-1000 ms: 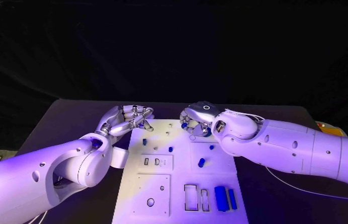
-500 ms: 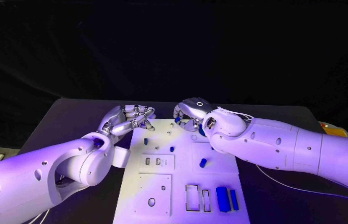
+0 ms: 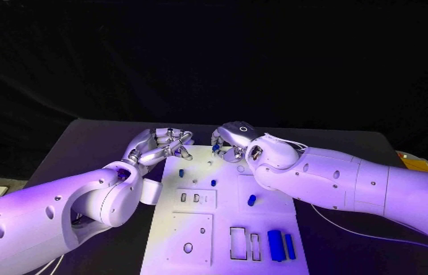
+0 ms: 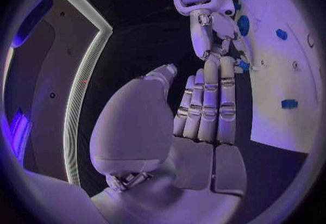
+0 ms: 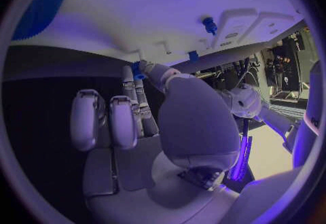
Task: Assemble the parts on the task board
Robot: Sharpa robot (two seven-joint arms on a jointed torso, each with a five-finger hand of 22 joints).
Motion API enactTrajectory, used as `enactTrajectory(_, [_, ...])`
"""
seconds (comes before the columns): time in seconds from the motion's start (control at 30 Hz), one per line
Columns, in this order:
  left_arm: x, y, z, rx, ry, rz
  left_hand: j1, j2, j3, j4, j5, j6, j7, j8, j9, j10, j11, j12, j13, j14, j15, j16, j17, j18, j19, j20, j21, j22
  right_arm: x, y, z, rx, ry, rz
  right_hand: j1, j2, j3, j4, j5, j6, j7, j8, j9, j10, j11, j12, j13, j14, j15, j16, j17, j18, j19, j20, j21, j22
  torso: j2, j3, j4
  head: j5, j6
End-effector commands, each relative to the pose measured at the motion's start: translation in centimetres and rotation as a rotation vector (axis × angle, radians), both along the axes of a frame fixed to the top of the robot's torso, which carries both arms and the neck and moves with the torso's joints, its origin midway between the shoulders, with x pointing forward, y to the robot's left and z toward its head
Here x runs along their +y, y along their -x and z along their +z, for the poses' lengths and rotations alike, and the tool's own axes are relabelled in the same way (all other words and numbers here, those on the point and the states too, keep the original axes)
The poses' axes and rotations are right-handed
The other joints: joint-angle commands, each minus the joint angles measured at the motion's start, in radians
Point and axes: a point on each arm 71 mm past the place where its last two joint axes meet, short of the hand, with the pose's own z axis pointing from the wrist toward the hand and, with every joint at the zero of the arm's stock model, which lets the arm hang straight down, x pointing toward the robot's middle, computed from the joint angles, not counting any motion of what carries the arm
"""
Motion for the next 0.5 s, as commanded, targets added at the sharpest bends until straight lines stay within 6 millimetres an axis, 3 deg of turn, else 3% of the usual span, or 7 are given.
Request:
enactTrajectory(0.03, [-0.36,0.03,0.17,0.000,0.016,-0.024,-0.009,0.000,0.007,0.000,-0.002,-0.008,-0.002,-0.005,0.002,-0.008,0.000,-0.006,0.001,-0.007,-0.002,0.004,0.002,0.009,-0.008,0.002,0.007,0.002,0.10,0.02,-0.16,0.012,-0.002,0.002,0.010,0.022,0.006,0.001,0.004,-0.003,0.001,0.010,0.070,-0.003,0.000,-0.002,0.001,0.048,-0.002,0.004,-0.001,-0.011,0.000,-0.001,0.002,0.001,0.001,0.0000,0.0015,0.001,-0.002])
enactTrajectory(0.5, [-0.24,-0.05,0.21,0.000,0.016,-0.021,-0.010,0.000,0.007,0.000,-0.003,-0.008,-0.002,-0.005,0.002,-0.009,0.000,-0.007,0.002,-0.009,-0.002,0.005,0.003,0.009,-0.009,0.002,0.007,0.002,-0.01,0.17,-0.51,0.040,0.022,0.007,0.007,0.019,0.005,0.002,0.004,-0.004,0.001,0.010,0.071,-0.003,0.000,-0.001,0.001,0.048,-0.001,0.004,-0.001,-0.011,0.000,0.000,0.002,0.001,0.002,-0.0003,-0.0010,0.006,-0.008])
